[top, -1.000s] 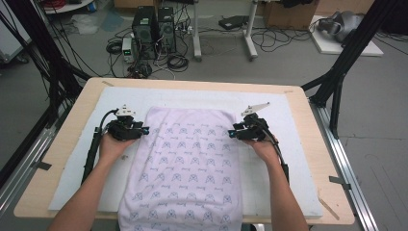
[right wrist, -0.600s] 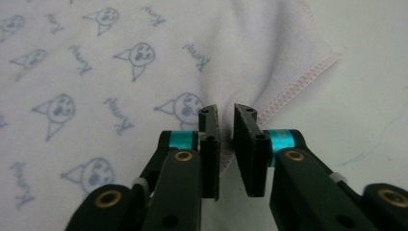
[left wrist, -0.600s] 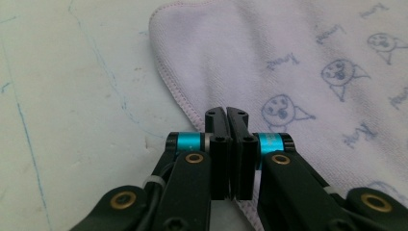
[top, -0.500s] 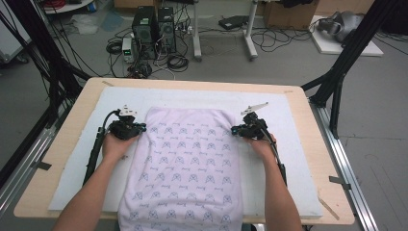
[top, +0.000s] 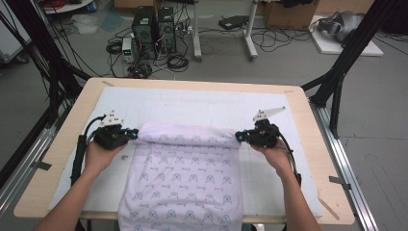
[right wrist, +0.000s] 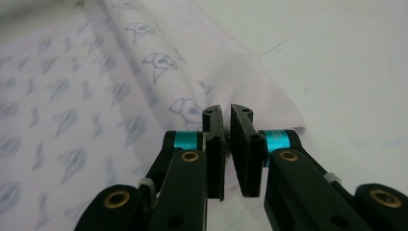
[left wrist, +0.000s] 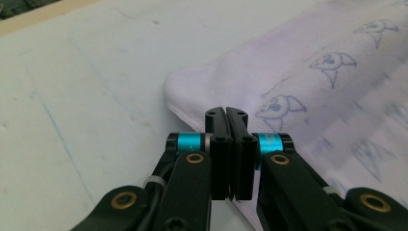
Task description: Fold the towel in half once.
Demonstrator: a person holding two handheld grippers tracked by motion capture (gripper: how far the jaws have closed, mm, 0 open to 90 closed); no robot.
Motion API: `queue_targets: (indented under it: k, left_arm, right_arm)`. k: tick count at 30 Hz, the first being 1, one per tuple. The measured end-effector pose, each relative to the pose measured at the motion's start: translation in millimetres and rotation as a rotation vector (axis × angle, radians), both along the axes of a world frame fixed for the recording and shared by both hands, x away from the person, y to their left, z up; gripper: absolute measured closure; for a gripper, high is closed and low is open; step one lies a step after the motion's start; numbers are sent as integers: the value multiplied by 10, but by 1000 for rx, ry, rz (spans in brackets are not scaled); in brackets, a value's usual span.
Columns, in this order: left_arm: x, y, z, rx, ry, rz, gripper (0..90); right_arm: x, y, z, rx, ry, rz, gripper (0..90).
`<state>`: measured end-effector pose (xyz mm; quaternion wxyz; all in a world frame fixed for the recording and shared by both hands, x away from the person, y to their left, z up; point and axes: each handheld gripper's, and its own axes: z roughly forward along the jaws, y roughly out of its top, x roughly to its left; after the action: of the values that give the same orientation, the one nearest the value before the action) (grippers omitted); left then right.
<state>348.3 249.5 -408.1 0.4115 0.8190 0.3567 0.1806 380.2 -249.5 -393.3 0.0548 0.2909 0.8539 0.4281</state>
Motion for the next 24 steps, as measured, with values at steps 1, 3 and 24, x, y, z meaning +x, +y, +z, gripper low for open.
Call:
queue_targets:
  k: [1, 3, 24]
  left_arm:
    - [-62, 9, -17, 1, 18, -22, 877]
    - [-245, 42, -73, 23, 47, -78, 854]
    - [570, -184, -259, 15, 195, 21, 820]
  right_arm:
    - [-86, -11, -27, -1, 18, 16, 843]
    - [-223, -42, -116, -3, 64, 49, 832]
    - [303, 259, -399, -128, 128, -51, 803]
